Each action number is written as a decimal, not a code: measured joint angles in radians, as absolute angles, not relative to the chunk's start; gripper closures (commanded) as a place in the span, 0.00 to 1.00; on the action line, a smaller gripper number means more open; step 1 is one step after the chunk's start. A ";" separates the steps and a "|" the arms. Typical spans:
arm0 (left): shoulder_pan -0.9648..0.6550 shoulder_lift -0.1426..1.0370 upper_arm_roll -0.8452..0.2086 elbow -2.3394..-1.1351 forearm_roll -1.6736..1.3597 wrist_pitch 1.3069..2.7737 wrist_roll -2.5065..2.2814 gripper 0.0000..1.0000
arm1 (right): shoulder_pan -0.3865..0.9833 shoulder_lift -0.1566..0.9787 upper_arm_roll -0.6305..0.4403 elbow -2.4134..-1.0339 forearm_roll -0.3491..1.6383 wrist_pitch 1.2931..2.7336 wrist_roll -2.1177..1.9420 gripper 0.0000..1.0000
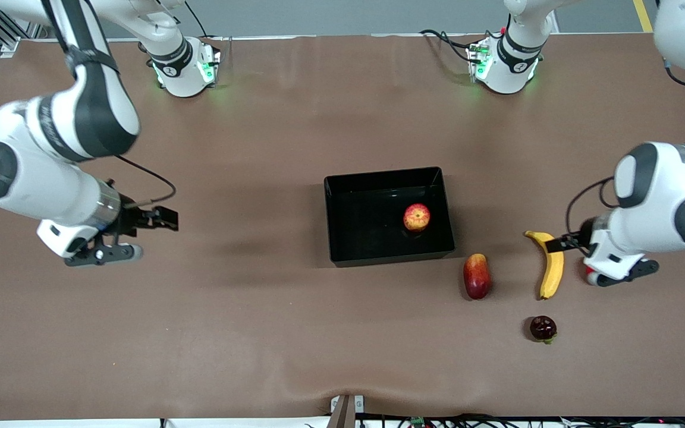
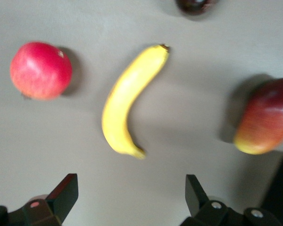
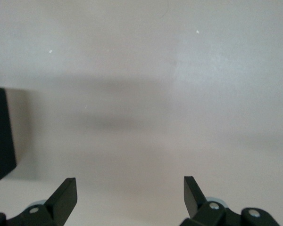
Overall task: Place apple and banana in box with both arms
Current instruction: 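Move the left gripper to the banana while the right gripper returns to rest, then grasp the yellow banana with the left gripper and lift it over the box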
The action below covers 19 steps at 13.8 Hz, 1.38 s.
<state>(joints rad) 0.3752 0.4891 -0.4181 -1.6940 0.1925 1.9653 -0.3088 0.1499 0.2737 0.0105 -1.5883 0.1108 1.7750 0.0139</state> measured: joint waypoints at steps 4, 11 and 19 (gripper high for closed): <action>0.422 0.613 -0.418 -1.719 0.281 2.089 -0.198 0.00 | 0.070 0.187 0.010 -1.589 0.128 1.674 -0.095 0.00; 0.449 0.708 -0.420 -1.716 0.350 2.177 -0.197 0.99 | 0.028 -0.002 0.011 -1.591 0.085 1.468 -0.113 0.00; 0.453 0.616 -0.531 -1.680 0.352 2.025 -0.205 1.00 | 0.010 -0.041 0.010 -1.589 0.070 1.419 -0.112 0.00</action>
